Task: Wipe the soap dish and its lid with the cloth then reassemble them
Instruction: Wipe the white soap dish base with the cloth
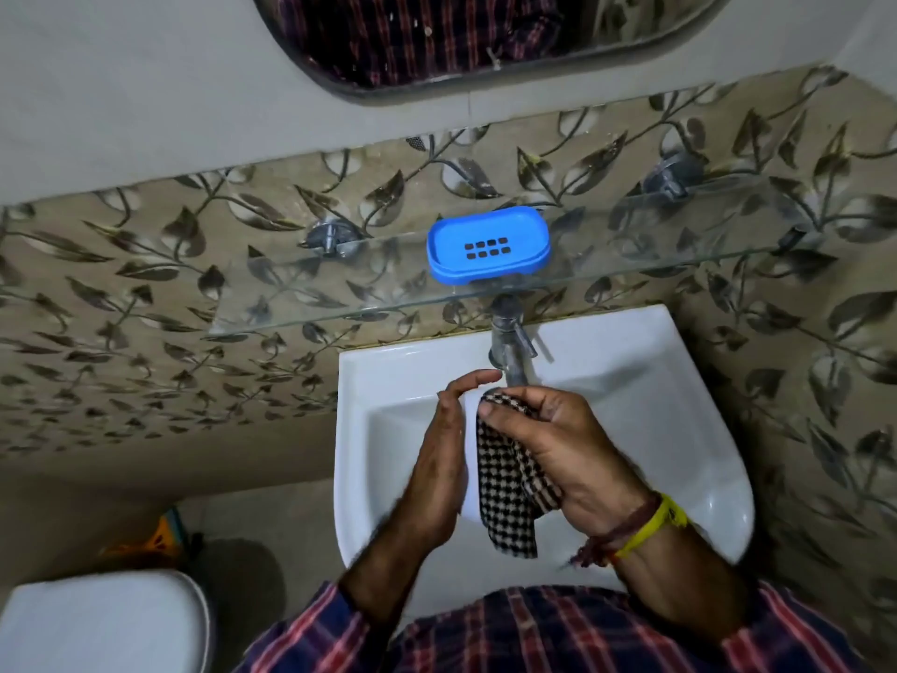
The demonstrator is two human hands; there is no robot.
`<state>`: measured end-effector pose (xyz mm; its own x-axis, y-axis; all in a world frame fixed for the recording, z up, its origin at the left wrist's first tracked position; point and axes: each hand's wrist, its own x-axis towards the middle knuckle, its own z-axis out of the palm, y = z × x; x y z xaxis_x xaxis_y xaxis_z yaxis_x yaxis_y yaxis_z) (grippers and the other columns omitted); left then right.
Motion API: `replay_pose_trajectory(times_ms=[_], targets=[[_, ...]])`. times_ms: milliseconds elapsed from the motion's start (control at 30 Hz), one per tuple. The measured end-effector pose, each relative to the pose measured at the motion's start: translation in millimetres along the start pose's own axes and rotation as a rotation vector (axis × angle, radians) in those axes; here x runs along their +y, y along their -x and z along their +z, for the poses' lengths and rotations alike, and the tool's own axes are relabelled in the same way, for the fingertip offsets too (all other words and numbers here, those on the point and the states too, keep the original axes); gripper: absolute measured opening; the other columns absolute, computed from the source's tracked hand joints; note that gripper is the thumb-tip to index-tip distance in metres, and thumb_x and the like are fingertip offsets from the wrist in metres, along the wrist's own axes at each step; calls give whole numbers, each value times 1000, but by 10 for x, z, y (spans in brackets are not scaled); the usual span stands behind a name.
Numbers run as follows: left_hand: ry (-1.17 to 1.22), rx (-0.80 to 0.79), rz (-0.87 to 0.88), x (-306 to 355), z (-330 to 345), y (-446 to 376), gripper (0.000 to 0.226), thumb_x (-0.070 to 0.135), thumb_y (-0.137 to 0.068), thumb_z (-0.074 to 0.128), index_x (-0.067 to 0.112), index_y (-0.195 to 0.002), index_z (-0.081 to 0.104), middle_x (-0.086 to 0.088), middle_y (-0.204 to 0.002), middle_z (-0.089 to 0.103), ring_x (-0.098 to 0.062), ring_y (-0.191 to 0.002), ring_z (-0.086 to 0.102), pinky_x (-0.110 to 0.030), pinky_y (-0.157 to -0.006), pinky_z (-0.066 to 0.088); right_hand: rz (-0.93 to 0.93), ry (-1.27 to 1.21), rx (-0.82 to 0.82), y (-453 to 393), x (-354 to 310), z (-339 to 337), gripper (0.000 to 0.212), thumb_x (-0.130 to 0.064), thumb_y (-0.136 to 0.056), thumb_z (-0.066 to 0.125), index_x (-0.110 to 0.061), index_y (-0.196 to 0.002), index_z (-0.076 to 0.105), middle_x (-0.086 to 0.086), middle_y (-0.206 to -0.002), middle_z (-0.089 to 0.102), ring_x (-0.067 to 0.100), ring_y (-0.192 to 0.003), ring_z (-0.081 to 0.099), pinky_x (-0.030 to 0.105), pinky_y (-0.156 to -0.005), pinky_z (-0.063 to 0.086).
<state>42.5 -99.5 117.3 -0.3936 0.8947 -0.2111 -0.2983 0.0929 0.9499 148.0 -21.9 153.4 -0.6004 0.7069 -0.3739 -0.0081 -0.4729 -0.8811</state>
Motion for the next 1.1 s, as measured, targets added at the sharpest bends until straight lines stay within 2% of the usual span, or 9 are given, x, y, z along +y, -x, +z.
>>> replay_pose_trajectory(times_ms=[133, 200, 333, 467, 567, 700, 867, 1000, 1100], targets=[[38, -56, 20, -6, 51, -49, 68, 59, -98, 33, 7, -137, 50, -19, -126, 68, -34, -119, 64, -42, -102, 53, -44, 19, 196, 3, 14, 78, 9, -2, -83, 72, -7, -89, 76, 18, -88, 77, 25, -75, 71, 37, -73, 58], [43, -77, 24, 17, 71, -103, 66, 55, -99, 34, 3, -134, 50, -15, -119, 69, -30, -113, 66, -38, -99, 54, -57, 27, 176, 3, -8, 61, 13, -1, -84, 71, -9, -93, 77, 12, -88, 78, 20, -76, 73, 29, -69, 59], [66, -98, 21, 118, 85, -275, 53, 54, -101, 32, 17, -126, 60, -10, -108, 72, -27, -105, 68, -40, -92, 56, -113, 65, 85, 12, -63, 37, 20, 1, -86, 68, -14, -96, 75, 5, -93, 76, 14, -84, 71, 25, -77, 56], [114, -170, 5, 110, 135, -279, 52, 56, -101, 35, 20, -127, 62, -12, -114, 73, -28, -111, 69, -39, -93, 56, -218, 203, 86, 14, -122, 7, 24, 6, -88, 64, -16, -91, 74, -9, -84, 76, 3, -79, 70, 15, -71, 53], [170, -206, -6, 65, 153, -262, 49, 48, -104, 34, 13, -130, 58, -11, -120, 72, -24, -115, 68, -32, -92, 56, -238, 151, 131, 6, -122, 24, 24, 6, -90, 61, -13, -89, 75, -2, -83, 77, 7, -75, 71, 17, -67, 54], [168, -216, 10, 94, 68, -287, 51, 44, -108, 26, 10, -135, 53, -12, -112, 75, -25, -109, 71, -33, -88, 57, -311, 353, 39, 12, -115, 40, 13, 5, -88, 64, -3, -92, 73, 10, -90, 76, 19, -84, 73, 28, -77, 57], [127, -142, -28, 58, 156, -261, 51, 43, -106, 26, 9, -133, 54, -8, -117, 73, -21, -114, 68, -29, -91, 55, -271, 230, 154, -44, -111, 62, 23, 6, -86, 65, -16, -83, 74, -5, -79, 74, 2, -73, 68, 21, -71, 52], [84, -138, -3, 152, 147, -305, 48, 47, -107, 28, 19, -127, 61, -11, -108, 75, -24, -105, 71, -33, -85, 57, -318, 385, 3, 17, -130, -19, 17, 10, -84, 65, -3, -93, 74, 5, -89, 76, 10, -83, 70, 22, -79, 55], [80, -141, -13, 84, 229, -239, 50, 44, -110, 24, 13, -132, 57, -8, -115, 75, -20, -111, 70, -28, -88, 56, -353, 368, 22, 5, -178, -100, 20, 12, -83, 63, -3, -91, 75, 3, -93, 75, 8, -85, 70, 20, -80, 53]])
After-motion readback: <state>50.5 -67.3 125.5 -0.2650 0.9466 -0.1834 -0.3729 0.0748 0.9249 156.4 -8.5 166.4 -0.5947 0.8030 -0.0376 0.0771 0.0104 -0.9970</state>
